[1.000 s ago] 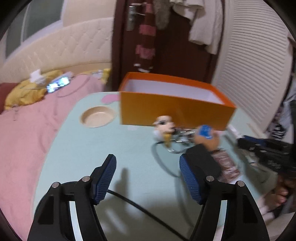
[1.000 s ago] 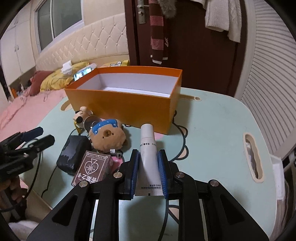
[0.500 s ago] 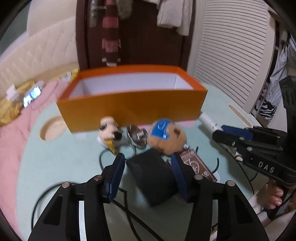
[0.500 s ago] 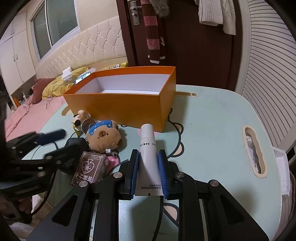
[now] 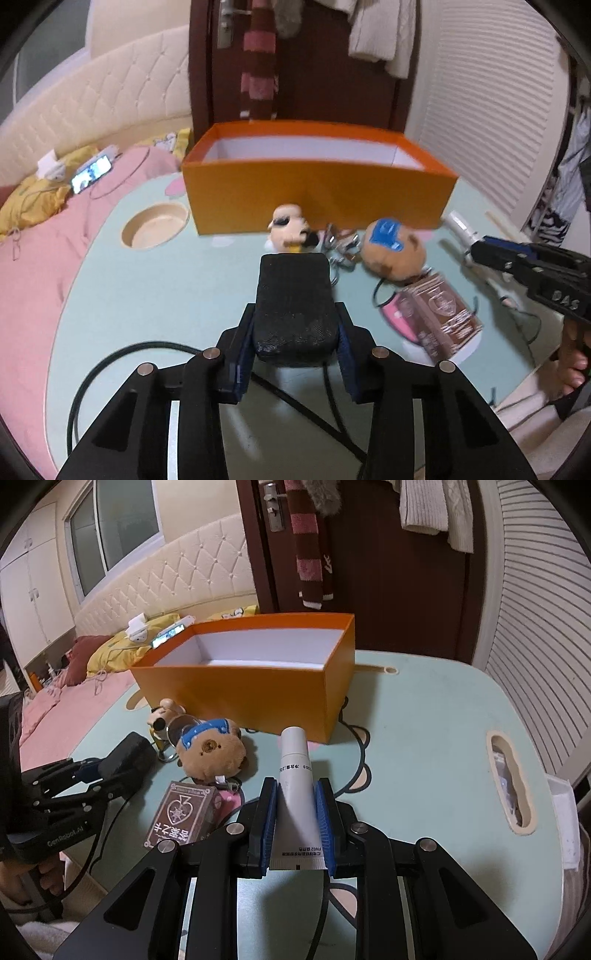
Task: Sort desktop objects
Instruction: 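Lower the white tube into the box with the right tool while the left tool drops the pouch in, then withdraw both open tools from the box over the table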
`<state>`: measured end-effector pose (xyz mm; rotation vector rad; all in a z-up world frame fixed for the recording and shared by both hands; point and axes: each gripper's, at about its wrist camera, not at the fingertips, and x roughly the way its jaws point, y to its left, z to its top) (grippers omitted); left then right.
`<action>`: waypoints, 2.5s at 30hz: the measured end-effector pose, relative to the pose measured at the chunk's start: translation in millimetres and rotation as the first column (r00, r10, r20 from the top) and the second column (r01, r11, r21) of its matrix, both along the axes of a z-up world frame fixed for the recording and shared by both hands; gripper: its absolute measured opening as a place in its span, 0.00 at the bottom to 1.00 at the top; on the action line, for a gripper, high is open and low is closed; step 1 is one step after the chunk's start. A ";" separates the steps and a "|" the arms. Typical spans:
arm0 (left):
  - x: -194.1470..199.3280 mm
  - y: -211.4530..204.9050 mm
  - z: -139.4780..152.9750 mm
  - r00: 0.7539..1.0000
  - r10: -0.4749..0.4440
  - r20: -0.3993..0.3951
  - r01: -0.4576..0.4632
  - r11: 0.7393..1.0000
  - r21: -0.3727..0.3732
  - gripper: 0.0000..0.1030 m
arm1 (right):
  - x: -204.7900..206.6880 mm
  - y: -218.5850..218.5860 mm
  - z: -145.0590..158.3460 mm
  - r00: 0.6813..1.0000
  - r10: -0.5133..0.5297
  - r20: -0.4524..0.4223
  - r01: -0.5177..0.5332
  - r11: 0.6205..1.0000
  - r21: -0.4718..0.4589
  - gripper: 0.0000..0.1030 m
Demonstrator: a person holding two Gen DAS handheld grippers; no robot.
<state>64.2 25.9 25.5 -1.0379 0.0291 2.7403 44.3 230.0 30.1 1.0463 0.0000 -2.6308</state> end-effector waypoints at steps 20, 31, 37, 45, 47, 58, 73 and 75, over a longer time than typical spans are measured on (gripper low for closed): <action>-101.7 -10.0 90.7 0.988 -0.051 -0.148 0.050 0.999 -0.009 0.36 | -62.3 -23.6 64.5 0.982 0.099 -0.163 -0.113 0.991 -0.076 0.22; -157.5 -11.4 48.7 0.999 0.015 -0.049 -0.015 1.000 0.001 0.38 | -140.1 -37.8 29.3 0.997 0.066 -0.039 -0.070 0.993 -0.093 0.23; -145.3 -17.5 59.0 0.996 0.009 -0.094 -0.007 1.000 0.014 0.43 | -138.1 -30.4 31.6 0.996 0.023 -0.090 -0.035 0.990 -0.137 0.67; -99.5 -44.5 96.3 0.985 0.042 -0.168 -0.041 0.999 0.013 0.57 | -108.7 -20.0 55.9 0.987 0.043 -0.157 -0.072 0.981 -0.180 0.69; -85.5 -52.3 108.1 0.979 0.061 -0.195 -0.063 0.998 -0.006 0.58 | -97.8 -17.5 58.9 0.986 0.040 -0.161 -0.067 0.983 -0.172 0.69; -18.0 -47.6 83.8 0.994 0.066 -0.086 -0.070 0.997 -0.036 0.73 | -28.9 -16.9 31.4 0.990 0.134 0.049 -0.124 0.978 -0.170 0.69; -8.3 -15.0 -12.3 0.990 0.125 0.064 -0.119 0.989 -0.090 1.00 | -2.6 -7.4 -18.2 0.986 -0.047 0.158 0.030 0.993 0.111 0.70; -7.9 -15.5 -13.4 0.991 0.125 0.054 -0.120 0.989 -0.087 1.00 | -2.4 -9.8 -22.3 0.988 -0.053 0.148 0.031 0.988 0.149 0.75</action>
